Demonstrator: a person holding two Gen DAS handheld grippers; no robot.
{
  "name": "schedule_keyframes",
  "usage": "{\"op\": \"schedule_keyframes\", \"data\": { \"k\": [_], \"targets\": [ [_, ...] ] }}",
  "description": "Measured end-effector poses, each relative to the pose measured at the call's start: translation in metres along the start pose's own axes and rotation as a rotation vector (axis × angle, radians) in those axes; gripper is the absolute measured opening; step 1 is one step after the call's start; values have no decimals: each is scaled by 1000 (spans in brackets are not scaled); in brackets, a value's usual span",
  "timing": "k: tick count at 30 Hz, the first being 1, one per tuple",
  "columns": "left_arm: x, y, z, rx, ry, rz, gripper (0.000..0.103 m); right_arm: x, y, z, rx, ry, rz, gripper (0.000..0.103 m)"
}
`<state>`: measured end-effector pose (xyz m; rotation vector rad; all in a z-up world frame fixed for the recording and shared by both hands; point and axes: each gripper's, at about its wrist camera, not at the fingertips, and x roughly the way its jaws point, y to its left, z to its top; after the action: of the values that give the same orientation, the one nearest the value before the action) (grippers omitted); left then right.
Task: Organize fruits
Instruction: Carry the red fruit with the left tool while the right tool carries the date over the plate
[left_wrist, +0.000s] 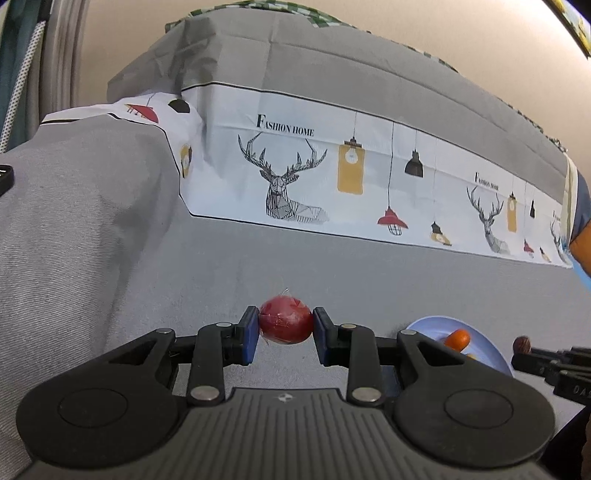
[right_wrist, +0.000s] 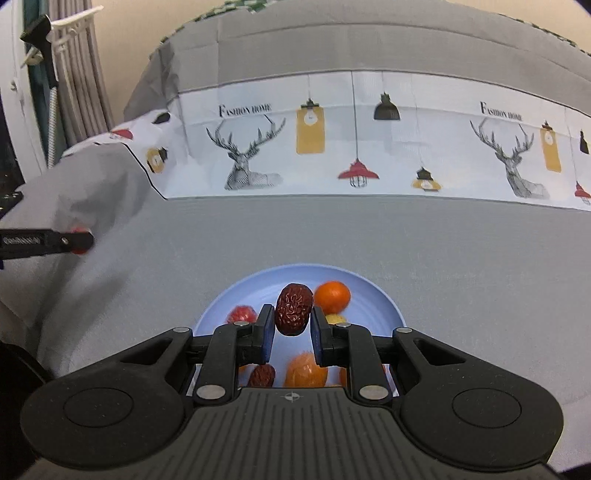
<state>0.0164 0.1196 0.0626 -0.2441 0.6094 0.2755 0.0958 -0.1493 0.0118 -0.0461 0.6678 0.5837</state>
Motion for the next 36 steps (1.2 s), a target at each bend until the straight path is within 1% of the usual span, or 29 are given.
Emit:
{"op": "schedule_keyframes", "data": {
  "k": [10,25,36],
  "targets": [
    [5,-3,-1,17,13,10,34,4,-11,-2,23,4,13,22],
    [7,-7,-1,50,28,12,34,3,-14,0,39,6,16,22],
    [8,-8,-1,52,28,12,34,4,-14,-1,38,11,13,22]
  ]
}}
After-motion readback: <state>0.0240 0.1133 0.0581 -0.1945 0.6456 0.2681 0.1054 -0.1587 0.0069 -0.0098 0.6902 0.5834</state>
